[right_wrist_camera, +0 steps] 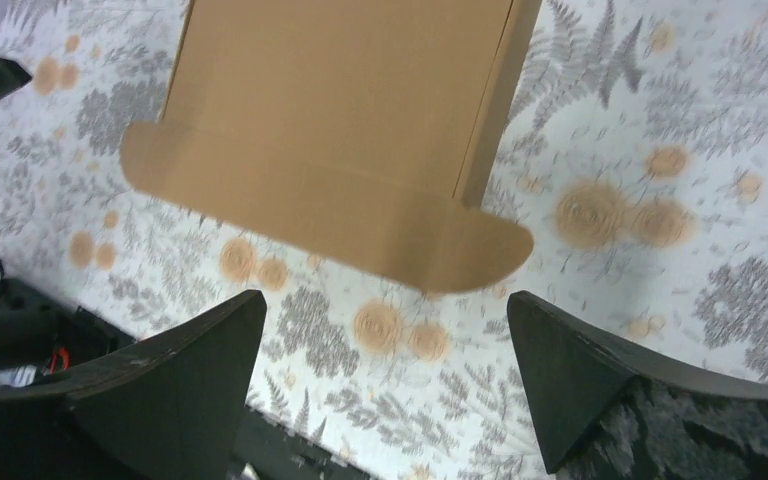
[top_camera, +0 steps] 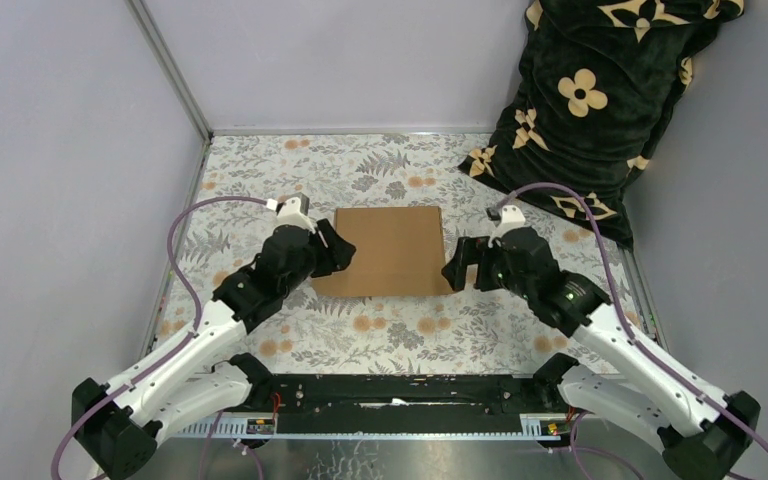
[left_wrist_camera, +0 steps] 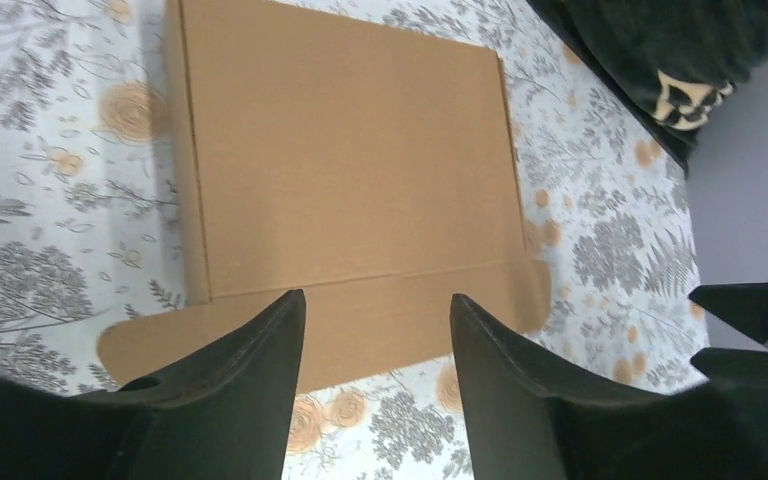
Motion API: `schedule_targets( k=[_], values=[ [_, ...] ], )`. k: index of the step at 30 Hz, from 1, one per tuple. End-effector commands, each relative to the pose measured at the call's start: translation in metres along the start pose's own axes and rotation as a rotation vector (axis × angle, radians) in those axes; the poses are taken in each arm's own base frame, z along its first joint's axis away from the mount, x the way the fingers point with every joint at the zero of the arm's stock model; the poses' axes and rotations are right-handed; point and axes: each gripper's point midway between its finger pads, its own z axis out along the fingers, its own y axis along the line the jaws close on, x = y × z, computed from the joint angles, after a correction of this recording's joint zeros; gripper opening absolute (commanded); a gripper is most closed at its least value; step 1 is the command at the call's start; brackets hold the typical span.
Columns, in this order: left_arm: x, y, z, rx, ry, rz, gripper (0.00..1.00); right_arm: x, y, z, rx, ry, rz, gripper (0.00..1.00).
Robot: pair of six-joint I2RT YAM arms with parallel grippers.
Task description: Fold the paper box
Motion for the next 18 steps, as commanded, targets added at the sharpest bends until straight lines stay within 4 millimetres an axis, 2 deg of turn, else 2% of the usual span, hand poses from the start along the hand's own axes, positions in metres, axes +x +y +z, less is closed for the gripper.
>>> schedule_targets(
  k=[1,3,4,11,15,18],
  values=[
    [0.015,-0.023,-0.012,0.108,0.09,-0.007,0.64,0.037,0.004,-0.021,-0.061,0.119,0.071,1.0],
    [0.022,-0.024,-0.017,0.128,0.104,0.005,0.96,0.039,0.004,-0.03,-0.065,0.127,0.083,1.0],
    [0.027,-0.023,-0.018,0.13,0.115,0.009,0.98,0.039,0.006,-0.034,-0.074,0.129,0.087,1.0],
    [0.062,-0.014,-0.025,0.153,0.205,-0.017,0.99,0.033,0.007,-0.052,-0.051,0.141,0.138,1.0],
    [0.066,-0.011,-0.032,0.139,0.214,-0.023,0.99,0.032,0.015,-0.047,-0.072,0.16,0.181,1.0],
    [0.062,-0.011,-0.036,0.13,0.204,-0.021,0.99,0.028,0.023,-0.041,-0.106,0.147,0.198,1.0]
  ],
)
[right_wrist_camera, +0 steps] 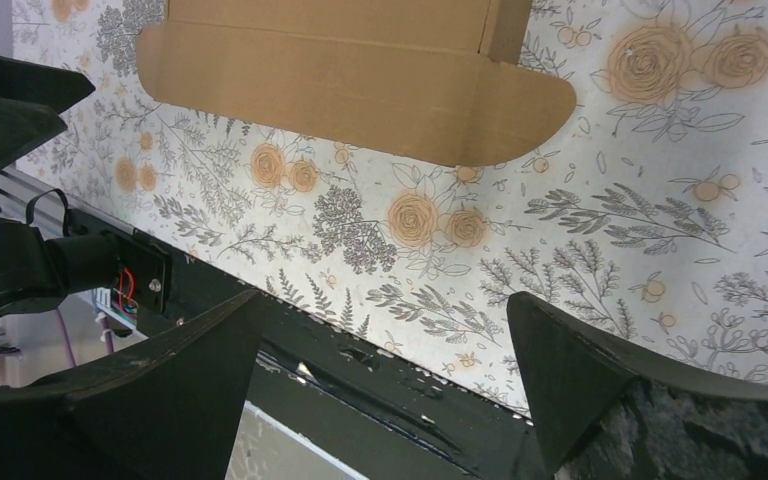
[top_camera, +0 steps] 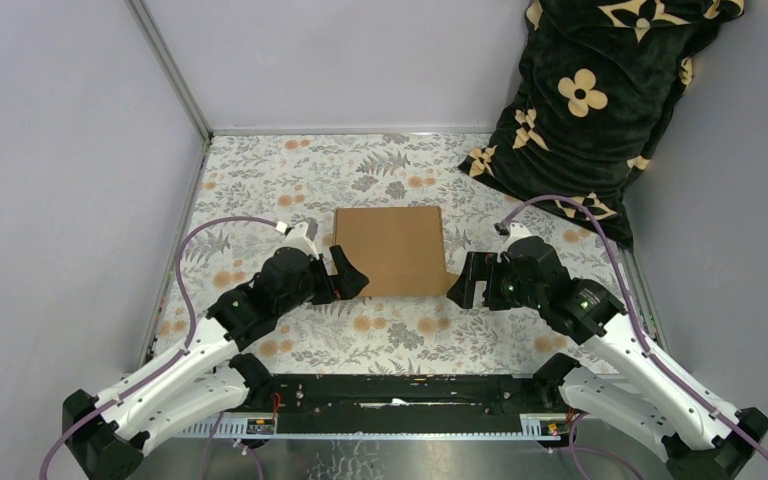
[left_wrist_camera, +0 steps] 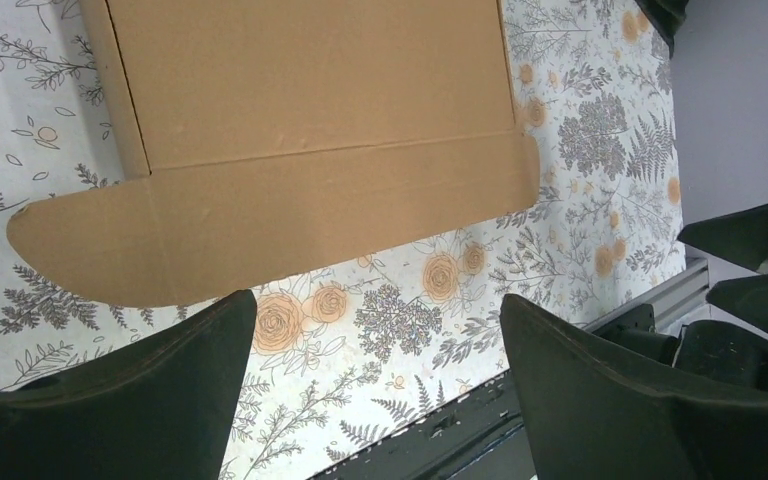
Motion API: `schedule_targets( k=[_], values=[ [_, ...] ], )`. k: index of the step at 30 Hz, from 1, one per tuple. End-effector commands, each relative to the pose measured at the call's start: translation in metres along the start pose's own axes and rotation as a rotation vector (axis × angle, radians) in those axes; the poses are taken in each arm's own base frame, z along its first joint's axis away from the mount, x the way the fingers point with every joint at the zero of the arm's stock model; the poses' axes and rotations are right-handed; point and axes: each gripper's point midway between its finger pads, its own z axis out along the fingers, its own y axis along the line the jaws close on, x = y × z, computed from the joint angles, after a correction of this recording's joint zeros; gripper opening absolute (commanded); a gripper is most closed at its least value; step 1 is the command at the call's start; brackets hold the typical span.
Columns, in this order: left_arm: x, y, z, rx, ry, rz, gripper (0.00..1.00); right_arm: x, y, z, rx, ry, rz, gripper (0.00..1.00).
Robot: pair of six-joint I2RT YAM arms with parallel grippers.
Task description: Fold the paper box
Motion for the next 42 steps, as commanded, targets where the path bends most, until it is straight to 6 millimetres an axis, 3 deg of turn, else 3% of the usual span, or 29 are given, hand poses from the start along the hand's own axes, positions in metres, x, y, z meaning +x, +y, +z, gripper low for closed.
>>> schedule_targets(
  k=[1,7,12,19,25,29,35,40,42],
  values=[
    [-0.003,-0.004,-0.01,-0.001,-0.004,-0.007,0.99,-0.014,0.022,-0.001,-0.081,-0.029,0.042,1.0],
    [-0.026,-0.009,-0.013,-0.066,-0.046,-0.026,0.99,-0.03,0.025,0.008,-0.089,-0.081,-0.036,1.0],
    [-0.032,-0.016,-0.013,-0.066,-0.053,-0.071,0.99,-0.028,0.03,0.016,-0.088,-0.021,-0.05,1.0],
    [-0.043,-0.011,-0.025,-0.091,-0.115,-0.102,0.99,-0.031,0.011,0.016,-0.016,-0.081,-0.069,1.0],
    [-0.048,-0.014,-0.018,-0.119,-0.104,-0.087,0.99,-0.049,0.004,0.014,0.013,-0.177,-0.162,1.0],
    [-0.055,-0.031,-0.006,-0.1,-0.074,-0.044,0.99,-0.044,0.006,0.025,0.003,-0.139,-0.167,1.0],
    [-0.06,-0.057,-0.005,0.001,-0.058,0.053,0.99,-0.036,0.007,0.029,0.01,-0.061,-0.168,1.0],
    [-0.052,-0.05,-0.014,0.022,-0.062,0.069,0.99,0.002,0.006,0.03,-0.025,0.079,-0.088,1.0],
    [-0.047,-0.044,-0.017,0.023,-0.069,0.067,0.99,0.006,0.008,0.025,-0.055,0.066,-0.068,1.0]
  ],
)
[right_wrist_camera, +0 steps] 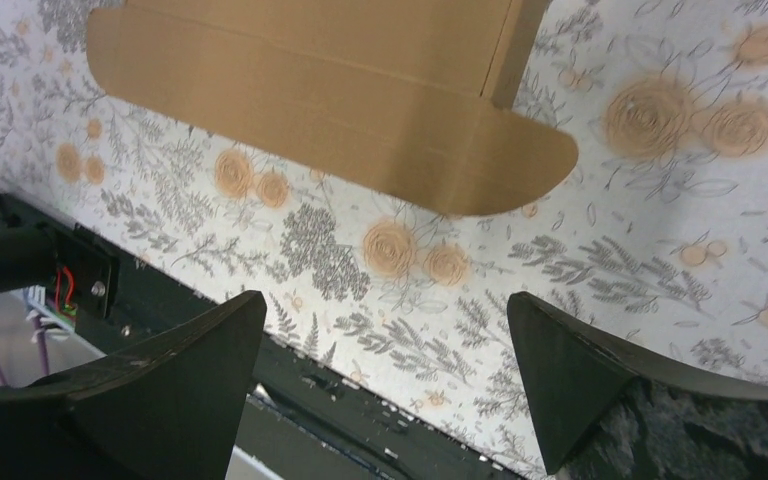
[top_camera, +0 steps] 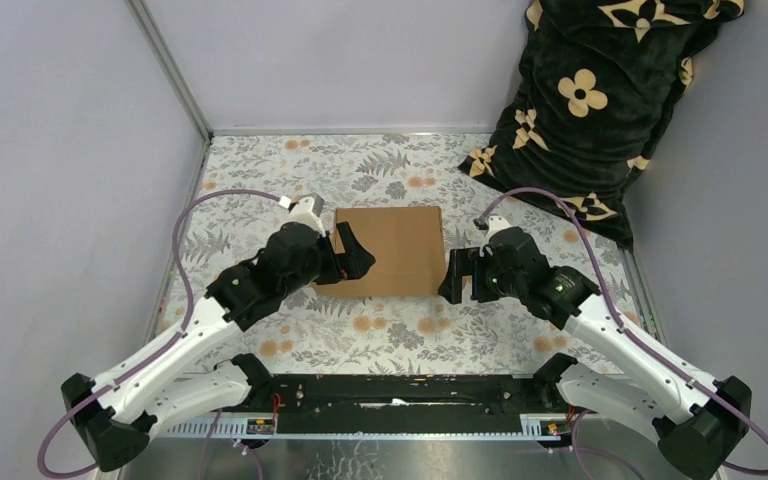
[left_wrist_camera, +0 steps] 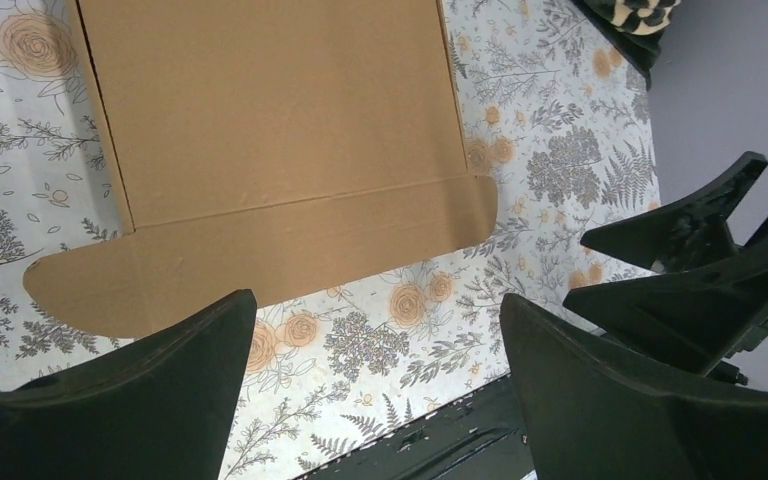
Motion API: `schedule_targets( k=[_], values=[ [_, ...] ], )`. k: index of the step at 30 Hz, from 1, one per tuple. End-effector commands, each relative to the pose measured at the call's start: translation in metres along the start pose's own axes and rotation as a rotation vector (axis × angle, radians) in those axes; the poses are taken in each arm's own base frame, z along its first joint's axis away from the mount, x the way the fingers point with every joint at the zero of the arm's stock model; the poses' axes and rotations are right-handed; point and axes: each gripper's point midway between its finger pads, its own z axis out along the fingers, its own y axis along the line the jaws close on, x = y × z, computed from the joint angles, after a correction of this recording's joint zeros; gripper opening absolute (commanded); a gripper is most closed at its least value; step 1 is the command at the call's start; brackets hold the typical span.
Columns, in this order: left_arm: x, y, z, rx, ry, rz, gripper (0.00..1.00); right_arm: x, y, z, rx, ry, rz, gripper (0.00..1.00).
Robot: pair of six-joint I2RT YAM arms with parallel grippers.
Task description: Fold the paper box
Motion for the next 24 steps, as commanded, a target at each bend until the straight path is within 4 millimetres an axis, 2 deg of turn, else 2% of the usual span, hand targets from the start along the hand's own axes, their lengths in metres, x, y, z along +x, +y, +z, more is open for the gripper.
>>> schedule_targets(
  k=[1,5,8,11,13,18,22,24],
  values=[
    [-0.001,-0.002,-0.012,0.072,-0.053,0.027,0.99,0.01,0.013,-0.014,-0.09,0.006,0.051,1.0],
    [0.003,0.009,-0.011,0.049,-0.07,0.057,0.99,-0.008,0.009,-0.018,-0.043,-0.056,0.053,1.0],
    [0.002,0.016,-0.005,0.01,-0.07,0.089,0.99,-0.019,0.01,-0.013,-0.034,-0.092,0.066,1.0],
    [0.001,0.014,-0.001,0.011,-0.07,0.094,0.99,-0.031,0.009,-0.006,-0.028,-0.144,0.069,1.0],
    [0.0,0.016,0.004,0.001,-0.079,0.095,0.99,-0.037,0.004,0.003,-0.001,-0.158,0.056,1.0],
    [-0.005,0.025,0.018,-0.055,-0.101,0.094,0.98,-0.044,-0.031,0.033,0.097,-0.134,0.129,1.0],
    [-0.015,0.037,0.028,-0.073,-0.126,0.071,0.99,-0.056,-0.04,0.055,-0.009,-0.136,0.19,1.0],
    [-0.018,0.044,0.034,-0.065,-0.127,0.061,0.98,-0.065,-0.037,0.062,-0.066,-0.144,0.199,1.0]
  ],
)
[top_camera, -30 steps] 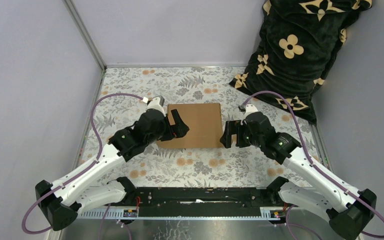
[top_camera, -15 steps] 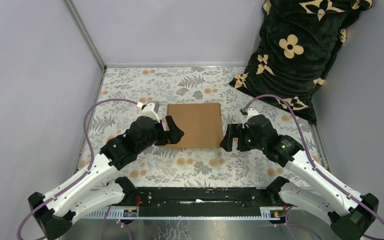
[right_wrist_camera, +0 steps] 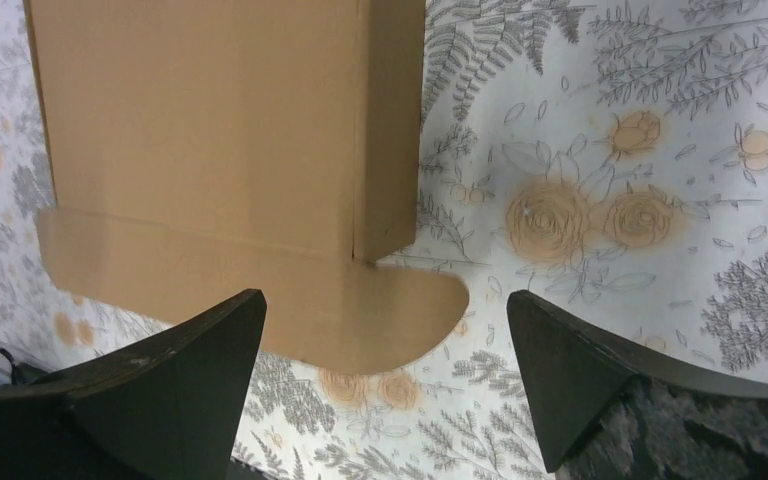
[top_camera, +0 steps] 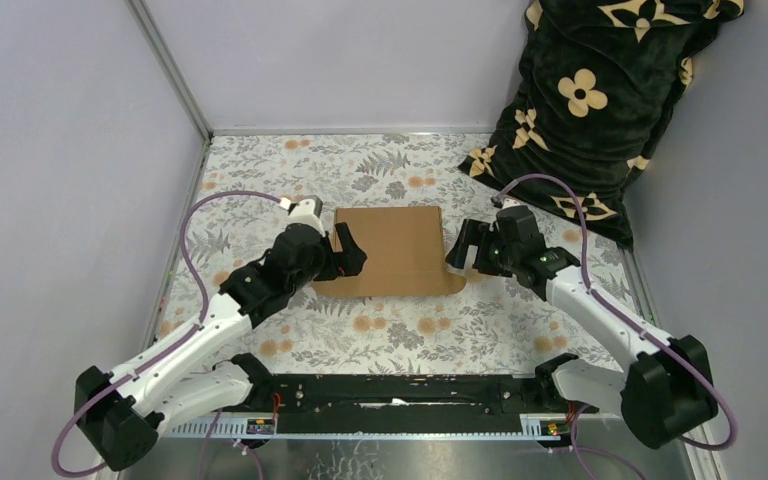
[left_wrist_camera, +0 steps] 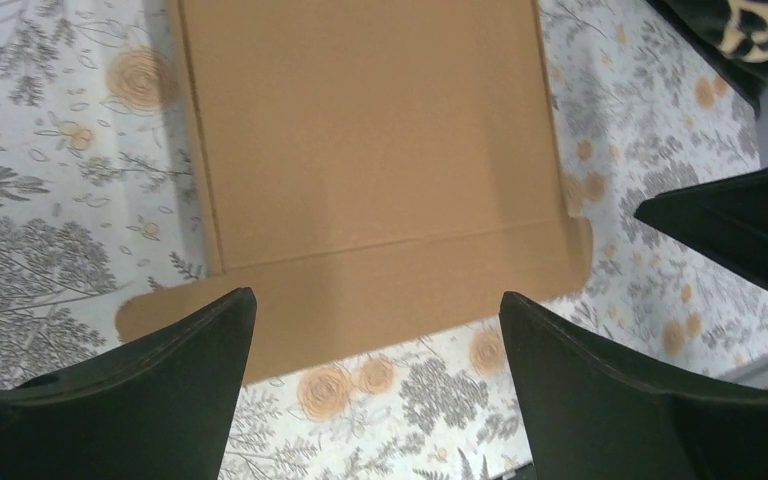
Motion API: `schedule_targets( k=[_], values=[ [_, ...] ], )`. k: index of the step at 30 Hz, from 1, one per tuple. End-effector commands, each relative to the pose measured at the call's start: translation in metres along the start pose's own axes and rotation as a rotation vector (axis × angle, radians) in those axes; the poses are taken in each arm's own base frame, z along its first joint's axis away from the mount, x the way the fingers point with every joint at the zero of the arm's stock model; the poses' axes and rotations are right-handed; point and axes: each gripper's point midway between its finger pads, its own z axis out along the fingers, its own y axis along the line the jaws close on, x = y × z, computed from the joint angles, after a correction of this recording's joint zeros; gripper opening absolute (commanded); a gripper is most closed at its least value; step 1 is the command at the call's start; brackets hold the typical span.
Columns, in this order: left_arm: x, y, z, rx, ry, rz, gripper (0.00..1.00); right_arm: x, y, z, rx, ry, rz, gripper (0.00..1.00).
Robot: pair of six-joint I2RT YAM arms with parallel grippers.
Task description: Fold the paper box
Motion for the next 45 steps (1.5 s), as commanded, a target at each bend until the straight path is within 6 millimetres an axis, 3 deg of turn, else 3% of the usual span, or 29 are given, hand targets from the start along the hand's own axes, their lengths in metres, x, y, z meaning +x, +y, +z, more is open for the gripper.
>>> schedule_targets(
  k=[1,4,9,15,21,28,45],
  values=[
    [-0.02,0.008,0.015,0.022,-0.074,-0.008,0.98,-0.032,0.031,0.012,-0.214,-0.063,-0.005,1.0],
    [-0.028,0.018,0.022,0.031,-0.091,-0.012,0.99,-0.032,0.048,0.018,-0.299,-0.022,-0.027,1.0],
    [-0.035,0.031,0.038,0.09,-0.075,-0.116,0.98,-0.025,0.044,0.026,-0.293,0.01,-0.037,1.0],
    [-0.018,0.037,0.055,0.125,-0.055,-0.173,0.98,-0.027,0.044,0.03,-0.311,-0.011,-0.058,1.0],
    [-0.006,0.043,0.051,0.135,-0.076,-0.192,0.98,-0.026,0.055,0.034,-0.381,0.006,-0.067,1.0],
    [0.004,0.05,0.047,0.129,-0.091,-0.199,0.98,-0.015,0.05,0.042,-0.384,0.028,-0.042,1.0],
    [0.007,0.055,0.066,0.155,-0.134,-0.185,0.98,-0.009,0.045,0.054,-0.393,0.013,-0.041,1.0]
  ],
)
